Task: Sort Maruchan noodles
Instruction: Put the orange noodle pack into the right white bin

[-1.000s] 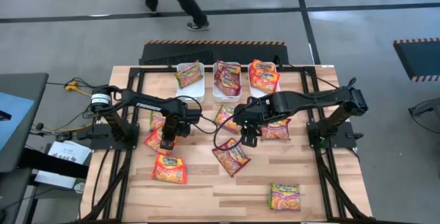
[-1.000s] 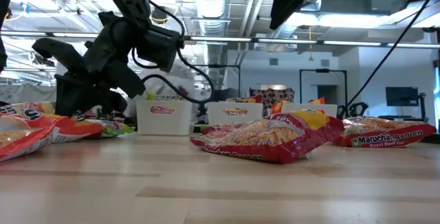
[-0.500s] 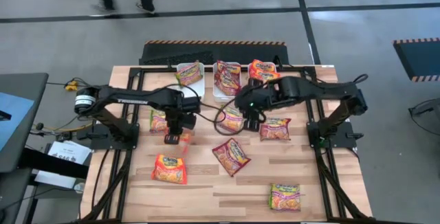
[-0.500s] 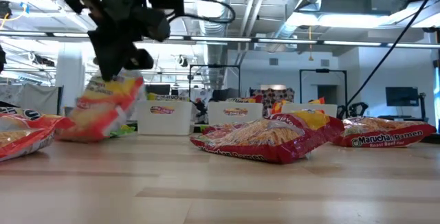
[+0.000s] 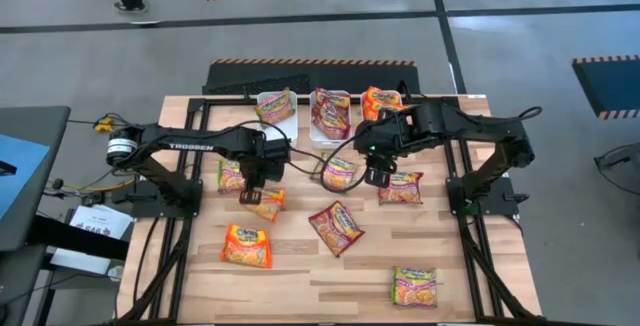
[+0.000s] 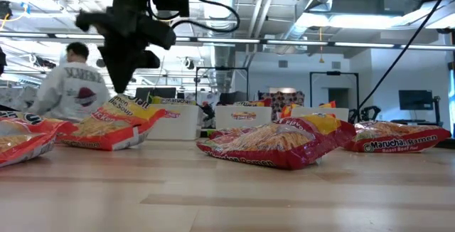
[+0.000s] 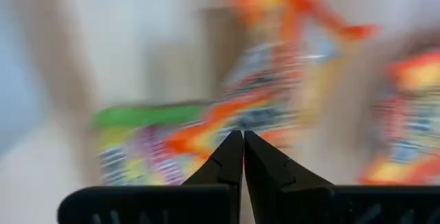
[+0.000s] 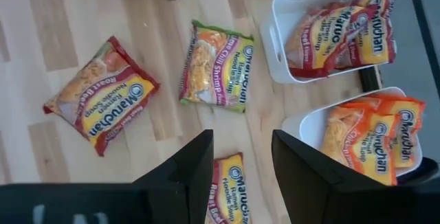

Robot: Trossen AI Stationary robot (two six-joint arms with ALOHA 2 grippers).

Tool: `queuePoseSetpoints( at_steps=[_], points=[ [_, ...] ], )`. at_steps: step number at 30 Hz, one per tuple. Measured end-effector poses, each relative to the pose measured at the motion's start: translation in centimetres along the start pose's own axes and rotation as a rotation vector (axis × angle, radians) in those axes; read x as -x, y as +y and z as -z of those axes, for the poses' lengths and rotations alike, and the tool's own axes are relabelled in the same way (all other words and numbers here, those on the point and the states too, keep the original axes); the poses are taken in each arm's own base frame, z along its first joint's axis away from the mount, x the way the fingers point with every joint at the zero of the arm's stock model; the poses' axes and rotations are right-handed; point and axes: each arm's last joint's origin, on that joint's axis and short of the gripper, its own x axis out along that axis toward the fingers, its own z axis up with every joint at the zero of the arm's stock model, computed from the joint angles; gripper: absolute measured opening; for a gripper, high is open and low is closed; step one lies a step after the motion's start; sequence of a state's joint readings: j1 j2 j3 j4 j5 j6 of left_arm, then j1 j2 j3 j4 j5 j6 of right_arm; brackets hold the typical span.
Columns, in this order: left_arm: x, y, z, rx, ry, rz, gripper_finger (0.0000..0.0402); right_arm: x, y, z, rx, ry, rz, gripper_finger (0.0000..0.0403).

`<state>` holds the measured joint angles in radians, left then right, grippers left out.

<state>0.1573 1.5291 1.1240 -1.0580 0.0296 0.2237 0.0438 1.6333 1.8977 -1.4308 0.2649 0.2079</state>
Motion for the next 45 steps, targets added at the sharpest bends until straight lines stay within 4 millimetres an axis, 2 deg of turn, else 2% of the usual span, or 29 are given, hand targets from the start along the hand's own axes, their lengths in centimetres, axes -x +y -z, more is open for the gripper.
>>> queuePoseSetpoints(
  at_steps=[3, 12, 16, 20, 25, 29, 32, 38, 45],
  points=[
    [0.3, 0.8, 0.1, -0.003, 0.032, -0.112, 0.0000, 0.0, 0.1, 0.1, 0.002, 0.003, -0.001, 0.0172],
    [4.0, 3.1, -0.8, 0.129, -0.018, -0.310, 0.0000, 0.0, 0.0, 0.2, 0.037, 0.020, 0.004, 0.0172],
    [6.2, 3.4, -0.9, 0.180, -0.037, -0.281, 0.0000, 1.7, -0.4, 0.9, 0.071, -0.040, 0.060, 0.0166],
    [9.4, 3.1, -0.5, 0.251, -0.142, -0.230, 0.0000, 4.0, -1.1, 2.4, 0.034, -0.139, 0.092, 0.0153],
    [13.1, 1.6, 1.8, 0.289, -0.371, -0.157, 0.0000, 5.6, -1.4, 5.2, -0.037, -0.283, 0.034, 0.0136],
    [15.5, 0.2, 4.6, 0.318, -0.554, -0.173, 0.0000, 5.1, -1.2, 7.4, -0.109, -0.322, -0.005, 0.0131],
    [16.6, -0.7, 6.7, 0.319, -0.688, -0.176, 0.0000, 4.0, -0.9, 8.7, -0.146, -0.351, -0.020, 0.0133],
    [16.7, -1.7, 10.1, 0.316, -0.882, -0.197, 0.0000, 1.4, -0.2, 9.7, -0.191, -0.453, -0.062, 0.0134],
    [14.0, -2.0, 11.8, 0.284, -0.910, -0.241, 0.0000, -1.5, 0.8, 9.8, -0.205, -0.531, -0.091, 0.0134]
  ],
)
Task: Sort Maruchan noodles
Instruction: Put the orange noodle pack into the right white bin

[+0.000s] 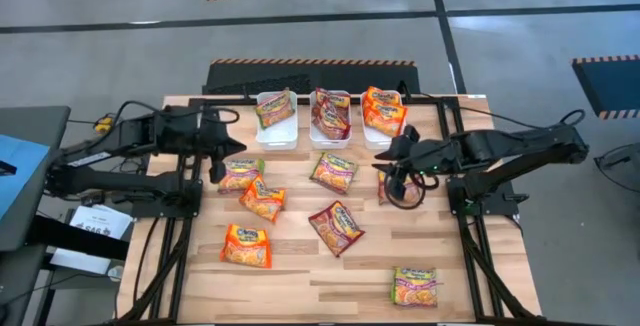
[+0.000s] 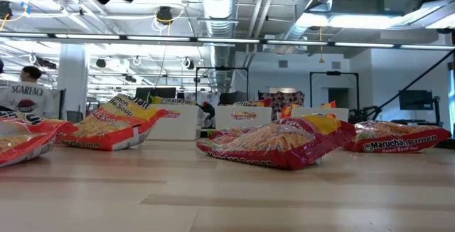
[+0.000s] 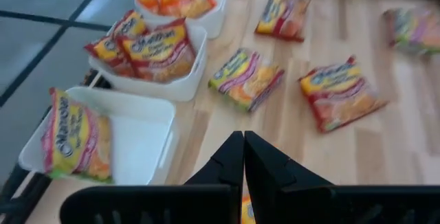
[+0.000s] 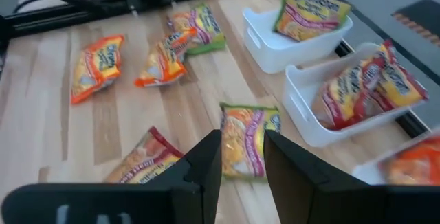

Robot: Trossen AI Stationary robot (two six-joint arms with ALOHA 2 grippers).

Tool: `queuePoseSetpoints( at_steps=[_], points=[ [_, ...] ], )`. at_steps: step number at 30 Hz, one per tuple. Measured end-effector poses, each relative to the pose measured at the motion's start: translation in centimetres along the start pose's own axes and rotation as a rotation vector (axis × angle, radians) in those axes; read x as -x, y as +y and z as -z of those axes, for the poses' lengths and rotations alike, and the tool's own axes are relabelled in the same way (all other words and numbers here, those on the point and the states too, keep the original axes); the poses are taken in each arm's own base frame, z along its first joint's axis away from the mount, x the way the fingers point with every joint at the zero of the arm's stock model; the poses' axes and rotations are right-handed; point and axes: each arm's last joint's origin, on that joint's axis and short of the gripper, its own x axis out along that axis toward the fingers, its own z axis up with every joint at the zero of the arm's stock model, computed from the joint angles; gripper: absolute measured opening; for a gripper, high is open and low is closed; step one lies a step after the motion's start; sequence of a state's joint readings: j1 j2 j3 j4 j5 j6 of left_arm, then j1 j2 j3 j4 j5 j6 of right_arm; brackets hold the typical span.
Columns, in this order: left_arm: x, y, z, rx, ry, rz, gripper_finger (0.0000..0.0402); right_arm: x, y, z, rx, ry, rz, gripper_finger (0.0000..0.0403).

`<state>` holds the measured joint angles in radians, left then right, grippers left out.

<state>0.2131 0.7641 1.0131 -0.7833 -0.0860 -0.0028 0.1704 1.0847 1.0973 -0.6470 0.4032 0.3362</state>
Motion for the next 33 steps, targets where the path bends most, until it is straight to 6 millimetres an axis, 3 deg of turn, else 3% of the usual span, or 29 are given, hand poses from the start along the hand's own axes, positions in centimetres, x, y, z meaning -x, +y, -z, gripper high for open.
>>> queuePoseSetpoints(
  at_steps=[8, 16, 21, 26, 33],
  points=[
    [-2.5, 0.0, 1.8, -0.017, 0.116, -0.040, 0.0012, -0.8, 0.1, 0.4, 0.013, -0.029, -0.008, 0.0134],
    [-5.1, -0.2, 1.5, 0.029, 0.169, -0.043, 0.0071, 0.4, -0.2, -0.1, -0.014, -0.093, -0.035, 0.0134],
    [-5.7, -0.2, 1.4, 0.118, 0.171, -0.068, 0.0104, 0.4, -0.1, -0.2, -0.015, -0.098, -0.041, 0.0134],
    [-6.0, -0.3, 0.7, 0.227, 0.102, -0.042, 0.0111, -0.2, 0.1, -0.1, -0.009, -0.083, -0.037, 0.0134],
    [-6.1, -0.3, 0.5, 0.196, 0.080, -0.043, 0.0112, -1.0, 0.3, 0.3, 0.011, -0.038, -0.023, 0.0134]
  ],
)
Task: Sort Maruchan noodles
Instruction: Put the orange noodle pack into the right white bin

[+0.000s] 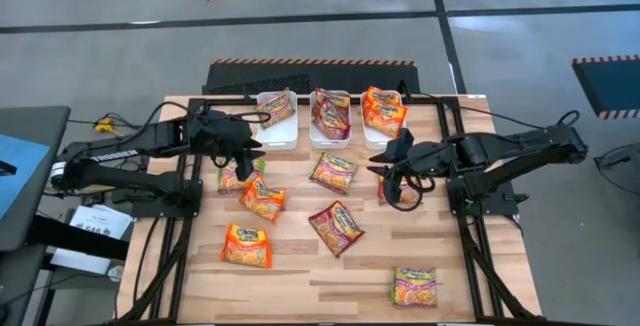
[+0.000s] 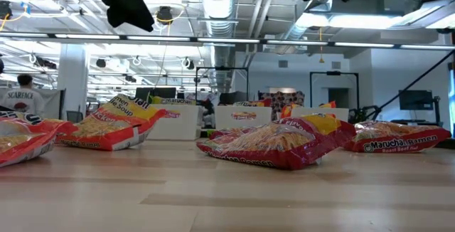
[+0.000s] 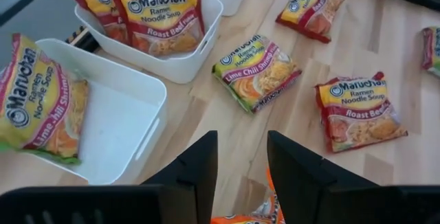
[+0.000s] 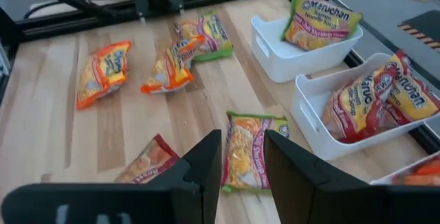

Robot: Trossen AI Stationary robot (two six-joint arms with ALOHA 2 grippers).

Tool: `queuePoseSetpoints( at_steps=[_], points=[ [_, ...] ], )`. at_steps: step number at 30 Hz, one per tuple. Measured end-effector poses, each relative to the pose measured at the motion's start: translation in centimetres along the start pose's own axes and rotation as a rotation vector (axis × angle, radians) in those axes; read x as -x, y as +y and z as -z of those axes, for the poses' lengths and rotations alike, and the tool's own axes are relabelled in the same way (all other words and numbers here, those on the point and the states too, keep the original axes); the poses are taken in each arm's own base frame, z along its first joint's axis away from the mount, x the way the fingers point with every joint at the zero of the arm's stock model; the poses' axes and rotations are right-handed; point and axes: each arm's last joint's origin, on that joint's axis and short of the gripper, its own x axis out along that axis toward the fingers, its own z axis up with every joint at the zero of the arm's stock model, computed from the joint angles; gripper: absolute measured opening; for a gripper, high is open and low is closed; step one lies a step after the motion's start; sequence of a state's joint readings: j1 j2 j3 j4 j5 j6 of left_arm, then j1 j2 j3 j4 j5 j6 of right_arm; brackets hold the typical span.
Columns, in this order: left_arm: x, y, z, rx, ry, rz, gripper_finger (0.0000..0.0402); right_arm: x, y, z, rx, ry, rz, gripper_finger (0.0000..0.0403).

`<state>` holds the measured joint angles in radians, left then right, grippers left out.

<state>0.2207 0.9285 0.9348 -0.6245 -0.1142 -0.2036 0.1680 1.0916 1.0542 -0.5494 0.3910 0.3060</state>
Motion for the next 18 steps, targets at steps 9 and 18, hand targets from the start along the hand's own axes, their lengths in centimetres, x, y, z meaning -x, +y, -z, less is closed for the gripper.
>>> queuePoseSetpoints(
  at_steps=[9, 18],
  points=[
    [-1.0, -0.2, -0.4, 0.003, -0.010, 0.017, 0.0112, -2.0, 0.7, 0.4, 0.021, 0.050, 0.016, 0.0134],
    [-0.9, 0.7, 0.1, 0.061, 0.050, -0.011, 0.0112, -5.7, 1.8, 1.9, 0.073, 0.170, 0.053, 0.0134]
  ],
)
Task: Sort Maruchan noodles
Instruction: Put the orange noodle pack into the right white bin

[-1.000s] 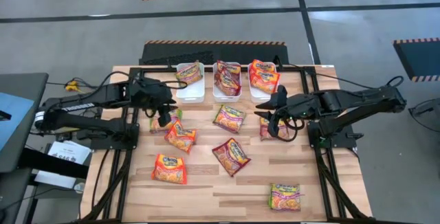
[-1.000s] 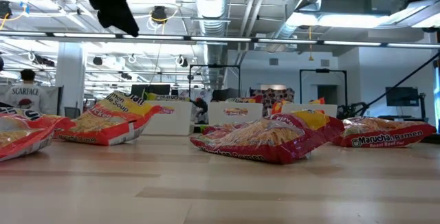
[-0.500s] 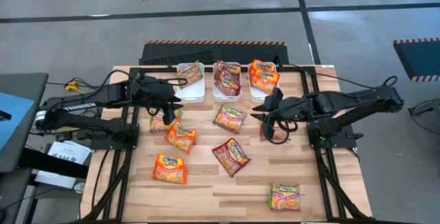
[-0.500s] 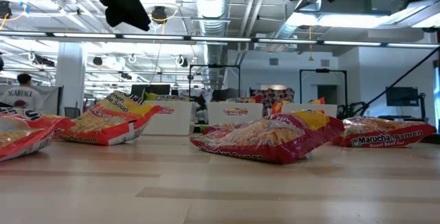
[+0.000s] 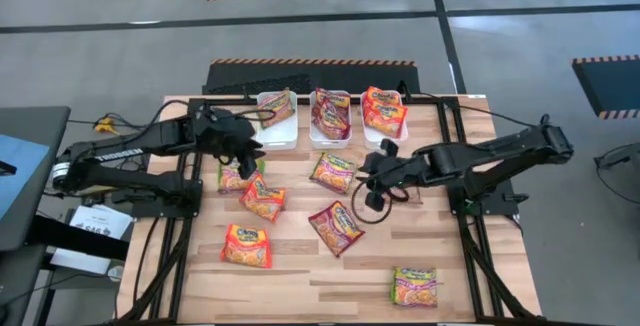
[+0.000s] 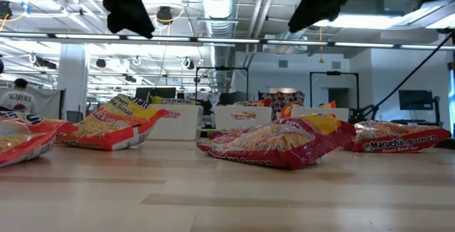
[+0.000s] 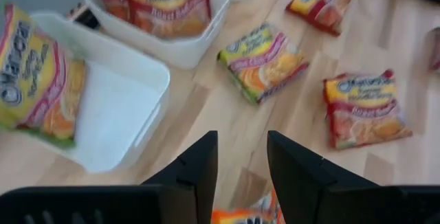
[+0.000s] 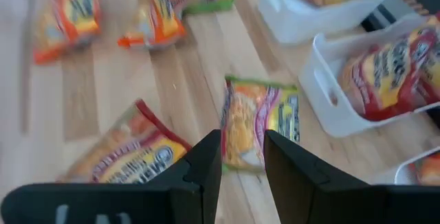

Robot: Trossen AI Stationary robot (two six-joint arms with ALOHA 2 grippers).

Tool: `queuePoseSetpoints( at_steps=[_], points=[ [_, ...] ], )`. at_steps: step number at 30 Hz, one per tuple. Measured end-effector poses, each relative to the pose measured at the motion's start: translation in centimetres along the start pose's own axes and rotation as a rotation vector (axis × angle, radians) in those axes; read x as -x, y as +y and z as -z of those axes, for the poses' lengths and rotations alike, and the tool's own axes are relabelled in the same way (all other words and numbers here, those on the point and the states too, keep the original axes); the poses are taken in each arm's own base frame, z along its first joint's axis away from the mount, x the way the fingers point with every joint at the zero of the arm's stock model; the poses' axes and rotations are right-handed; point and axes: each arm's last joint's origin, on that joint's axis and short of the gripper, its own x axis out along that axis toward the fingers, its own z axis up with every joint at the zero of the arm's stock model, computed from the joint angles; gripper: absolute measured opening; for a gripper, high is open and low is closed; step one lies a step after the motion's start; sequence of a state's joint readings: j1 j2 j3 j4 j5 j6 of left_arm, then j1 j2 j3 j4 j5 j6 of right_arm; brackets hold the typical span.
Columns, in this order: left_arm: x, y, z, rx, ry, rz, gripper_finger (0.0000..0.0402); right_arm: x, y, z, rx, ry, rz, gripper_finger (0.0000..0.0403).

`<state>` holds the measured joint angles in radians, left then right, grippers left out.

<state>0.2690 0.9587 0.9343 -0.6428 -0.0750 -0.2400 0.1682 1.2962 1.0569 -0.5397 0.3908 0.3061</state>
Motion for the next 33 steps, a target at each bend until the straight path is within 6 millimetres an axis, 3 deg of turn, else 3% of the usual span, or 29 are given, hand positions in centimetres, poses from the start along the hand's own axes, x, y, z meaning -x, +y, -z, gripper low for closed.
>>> queuePoseSetpoints(
  at_steps=[12, 17, 20, 27, 31, 33],
  points=[
    [0.0, 0.2, -0.3, 0.012, -0.016, 0.017, 0.0122, -8.4, 2.6, 3.2, 0.097, 0.224, 0.071, 0.0134],
    [-0.8, 0.9, 0.1, 0.064, 0.032, 0.099, 0.0200, -13.0, 3.9, 5.5, 0.124, 0.287, 0.091, 0.0134],
    [-1.2, 0.8, 0.2, 0.034, 0.077, 0.258, 0.0258, -15.9, 4.6, 7.4, 0.135, 0.313, 0.100, 0.0134],
    [-1.4, 1.0, 0.4, 0.044, 0.104, 0.250, 0.0285, -21.4, 6.2, 9.3, 0.077, 0.150, 0.113, 0.0134],
    [-1.4, 1.1, 0.4, 0.040, 0.096, 0.207, 0.0286, -23.2, 6.8, 9.2, 0.001, -0.035, 0.125, 0.0134],
    [-1.4, 1.1, 0.4, 0.059, 0.096, 0.195, 0.0286, -23.4, 7.1, 8.1, -0.060, -0.166, 0.118, 0.0134]
  ],
)
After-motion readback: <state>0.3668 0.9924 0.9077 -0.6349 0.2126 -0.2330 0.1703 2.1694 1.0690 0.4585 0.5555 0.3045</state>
